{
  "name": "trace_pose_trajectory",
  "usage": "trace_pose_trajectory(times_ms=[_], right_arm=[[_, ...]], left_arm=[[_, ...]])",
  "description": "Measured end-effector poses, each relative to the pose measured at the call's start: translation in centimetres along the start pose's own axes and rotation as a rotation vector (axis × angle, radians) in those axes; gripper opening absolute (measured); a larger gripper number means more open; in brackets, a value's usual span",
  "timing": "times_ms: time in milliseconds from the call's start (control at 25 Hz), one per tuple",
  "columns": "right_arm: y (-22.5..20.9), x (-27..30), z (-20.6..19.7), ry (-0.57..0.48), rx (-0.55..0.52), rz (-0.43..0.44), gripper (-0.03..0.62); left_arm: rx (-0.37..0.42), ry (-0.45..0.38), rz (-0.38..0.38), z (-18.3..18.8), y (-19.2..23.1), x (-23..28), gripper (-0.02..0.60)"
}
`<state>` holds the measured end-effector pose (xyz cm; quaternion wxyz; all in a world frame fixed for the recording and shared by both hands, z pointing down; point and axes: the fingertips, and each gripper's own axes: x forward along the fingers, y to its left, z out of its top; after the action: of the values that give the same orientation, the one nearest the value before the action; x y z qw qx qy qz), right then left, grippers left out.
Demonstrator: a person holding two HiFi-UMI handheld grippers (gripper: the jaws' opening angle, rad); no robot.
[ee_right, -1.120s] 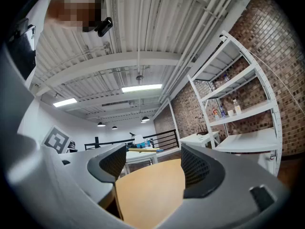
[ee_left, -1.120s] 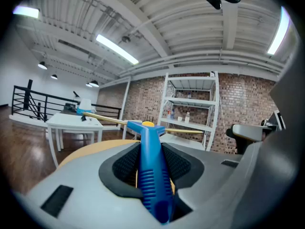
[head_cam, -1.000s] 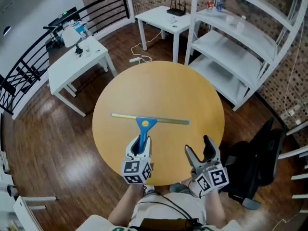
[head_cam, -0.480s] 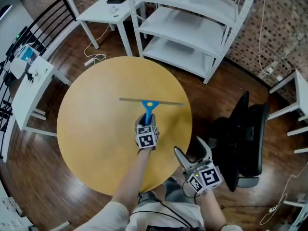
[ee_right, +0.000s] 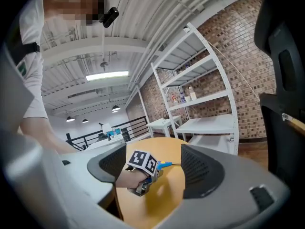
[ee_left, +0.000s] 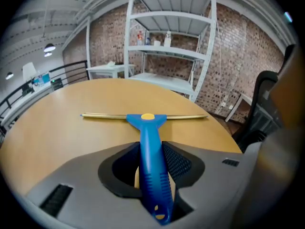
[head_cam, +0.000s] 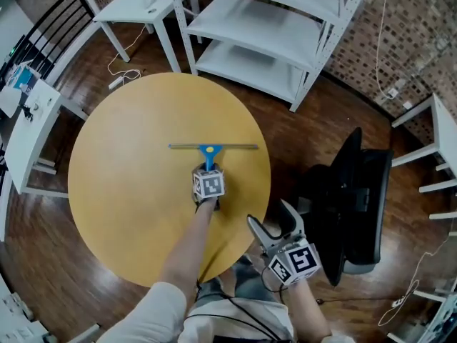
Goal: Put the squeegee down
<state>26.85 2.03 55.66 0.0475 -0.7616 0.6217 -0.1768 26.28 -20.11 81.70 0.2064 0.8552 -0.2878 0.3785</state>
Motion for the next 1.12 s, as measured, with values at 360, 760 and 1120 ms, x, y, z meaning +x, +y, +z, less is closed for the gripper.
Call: trace_pose_trajectory(times_ms=[360,760,1120], right_arm=[[5.0,1.3,3.1,-0.077,-0.006,0.074,0.364],[19.1,3.3,4.9,-0.155,-0.071,0.283,0.364],[27.6,3.5,5.6,-0.221,-0.245,0.315,0.360]], left_arm=[[0.150,-0.168,-0.227,3.1,2.0,-11.1,0.263],[0.127,-0.611,-0.052,3.3,11.6,-36.8,0.370],[0.052,-0.920,0.348,-2.7,20.7,-55.9,0.462]])
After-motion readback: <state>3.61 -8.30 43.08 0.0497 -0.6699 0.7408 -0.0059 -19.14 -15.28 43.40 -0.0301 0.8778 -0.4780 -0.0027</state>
